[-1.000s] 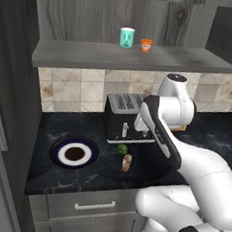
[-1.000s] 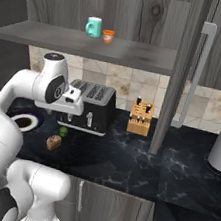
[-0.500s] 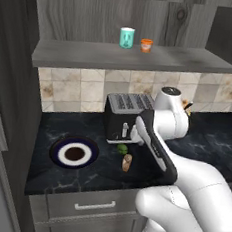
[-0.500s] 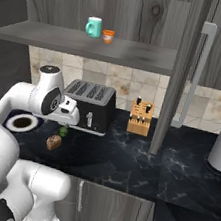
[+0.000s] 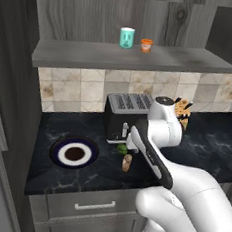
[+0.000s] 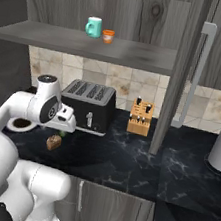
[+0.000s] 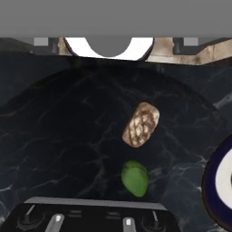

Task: Pick the avocado and bread from the counter and place them on the plate. Then pick the jam from the cabinet and place it next to the plate. Lastly close the cabinet door.

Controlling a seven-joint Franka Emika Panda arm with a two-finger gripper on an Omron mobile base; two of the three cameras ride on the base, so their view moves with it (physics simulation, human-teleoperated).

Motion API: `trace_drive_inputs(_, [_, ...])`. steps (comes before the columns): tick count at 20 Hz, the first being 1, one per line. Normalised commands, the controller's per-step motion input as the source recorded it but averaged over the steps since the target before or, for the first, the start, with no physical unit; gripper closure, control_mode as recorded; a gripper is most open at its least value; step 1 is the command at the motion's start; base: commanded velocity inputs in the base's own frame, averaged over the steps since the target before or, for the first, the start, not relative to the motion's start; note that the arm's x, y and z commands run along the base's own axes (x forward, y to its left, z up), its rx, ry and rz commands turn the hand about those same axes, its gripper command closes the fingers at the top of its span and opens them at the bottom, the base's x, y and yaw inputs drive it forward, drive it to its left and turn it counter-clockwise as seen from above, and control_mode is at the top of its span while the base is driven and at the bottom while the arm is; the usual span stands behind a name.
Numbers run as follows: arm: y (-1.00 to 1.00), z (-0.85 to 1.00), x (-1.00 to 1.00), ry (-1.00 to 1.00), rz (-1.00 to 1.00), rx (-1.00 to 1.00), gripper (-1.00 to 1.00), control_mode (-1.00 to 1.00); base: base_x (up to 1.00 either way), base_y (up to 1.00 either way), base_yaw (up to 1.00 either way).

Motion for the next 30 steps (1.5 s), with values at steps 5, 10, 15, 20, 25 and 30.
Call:
trace_drive_inputs(5, [0.11, -0.28, 0.0, 0.04, -0.01, 0.0, -1.0, -1.0, 0.0, 0.0, 0.0])
trace_drive_inputs(10, [0.11, -0.26, 0.0, 0.02, -0.02, 0.0, -1.0, -1.0, 0.0, 0.0, 0.0])
trace_drive_inputs(15, [0.08, -0.22, 0.01, 0.02, -0.02, 0.01, -1.0, -1.0, 0.0, 0.0, 0.0])
trace_drive_inputs(20, [0.02, -0.13, 0.03, 0.0, -0.03, 0.03, -1.0, -1.0, 0.0, 0.0, 0.0])
trace_drive_inputs(25, [0.05, -0.05, 0.09, 0.0, -0.03, 0.05, -1.0, -1.0, 0.0, 0.0, 0.0])
trace_drive_inputs(30, [0.12, -0.01, 0.16, 0.0, -0.05, 0.04, -1.0, -1.0, 0.0, 0.0, 0.0])
